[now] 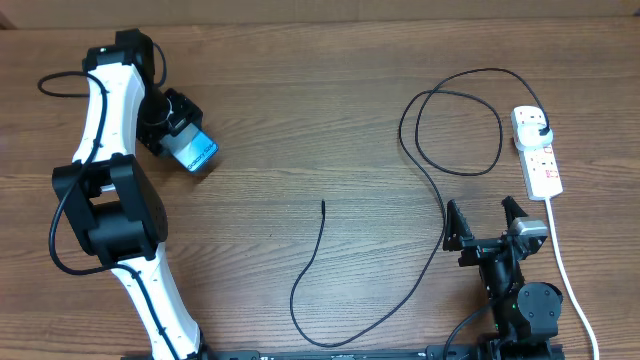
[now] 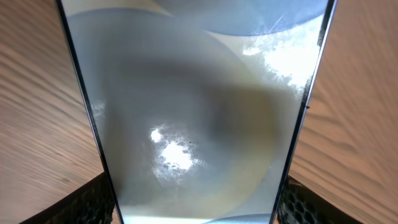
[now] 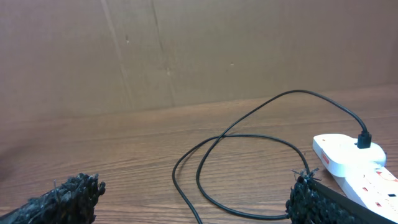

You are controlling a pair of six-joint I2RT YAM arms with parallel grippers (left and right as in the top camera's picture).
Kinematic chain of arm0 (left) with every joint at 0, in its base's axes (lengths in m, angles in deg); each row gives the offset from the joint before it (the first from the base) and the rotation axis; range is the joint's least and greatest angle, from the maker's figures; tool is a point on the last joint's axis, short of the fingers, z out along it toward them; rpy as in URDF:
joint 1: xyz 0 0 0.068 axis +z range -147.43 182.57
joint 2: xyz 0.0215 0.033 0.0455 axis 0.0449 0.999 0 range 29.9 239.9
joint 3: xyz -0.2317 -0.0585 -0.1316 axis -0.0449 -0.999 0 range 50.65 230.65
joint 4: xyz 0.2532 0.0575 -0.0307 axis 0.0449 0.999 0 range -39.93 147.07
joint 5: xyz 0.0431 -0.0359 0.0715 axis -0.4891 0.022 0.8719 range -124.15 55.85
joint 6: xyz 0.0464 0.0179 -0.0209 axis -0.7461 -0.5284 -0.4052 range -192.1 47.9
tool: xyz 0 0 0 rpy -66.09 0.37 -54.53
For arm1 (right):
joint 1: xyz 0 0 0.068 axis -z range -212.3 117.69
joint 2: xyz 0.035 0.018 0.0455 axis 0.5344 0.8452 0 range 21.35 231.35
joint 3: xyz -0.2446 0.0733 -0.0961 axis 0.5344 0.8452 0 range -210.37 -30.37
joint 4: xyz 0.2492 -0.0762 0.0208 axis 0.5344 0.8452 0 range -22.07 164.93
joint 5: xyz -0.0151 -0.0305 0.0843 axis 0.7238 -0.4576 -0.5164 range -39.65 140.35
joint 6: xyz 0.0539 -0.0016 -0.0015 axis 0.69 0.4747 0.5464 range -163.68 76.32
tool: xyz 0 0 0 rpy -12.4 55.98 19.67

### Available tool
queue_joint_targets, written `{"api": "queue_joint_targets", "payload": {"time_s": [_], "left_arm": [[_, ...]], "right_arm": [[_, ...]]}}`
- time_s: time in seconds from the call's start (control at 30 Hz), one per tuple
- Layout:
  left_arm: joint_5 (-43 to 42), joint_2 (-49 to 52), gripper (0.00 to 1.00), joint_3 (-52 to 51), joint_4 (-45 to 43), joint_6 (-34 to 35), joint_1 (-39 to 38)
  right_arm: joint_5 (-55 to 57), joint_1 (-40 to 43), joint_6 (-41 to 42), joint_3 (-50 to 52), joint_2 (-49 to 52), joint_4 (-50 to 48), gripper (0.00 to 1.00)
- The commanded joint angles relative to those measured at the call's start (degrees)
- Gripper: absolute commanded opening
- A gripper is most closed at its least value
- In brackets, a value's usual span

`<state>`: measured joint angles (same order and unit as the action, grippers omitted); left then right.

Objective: Plug charger to phone and switch on socket
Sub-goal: 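Lift the phone and rotate it upright toward the table center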

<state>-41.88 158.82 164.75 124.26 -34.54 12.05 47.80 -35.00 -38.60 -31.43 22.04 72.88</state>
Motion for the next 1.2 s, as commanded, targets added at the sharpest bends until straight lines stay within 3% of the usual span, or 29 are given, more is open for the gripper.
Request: {"api": "queue_joint_targets", "payload": {"time_s": [0.0, 0.2, 0.73, 1.17], "left_arm": [[-13.6, 0.3, 0.05, 3.1, 0.6, 0.8, 0.2], [-30.0, 0.3, 0.04, 3.1, 0.7, 0.8, 0.0], [-57.2, 0.3, 0.04, 3.1, 9.8, 0.8, -1.9], [-65.1, 0.3, 0.04, 3.1, 15.0, 0.8, -5.2]], "right_arm": [[0.3, 0.2, -0.3, 0.6, -0.5, -0.2, 1.0], [0.4, 0.2, -0.3, 0.6, -0.5, -0.2, 1.0], [0.4, 0.2, -0.3, 0.6, -0.5, -0.2, 1.0], [0.4, 0.2, -0.3, 0.6, -0.5, -0.2, 1.0]]}}
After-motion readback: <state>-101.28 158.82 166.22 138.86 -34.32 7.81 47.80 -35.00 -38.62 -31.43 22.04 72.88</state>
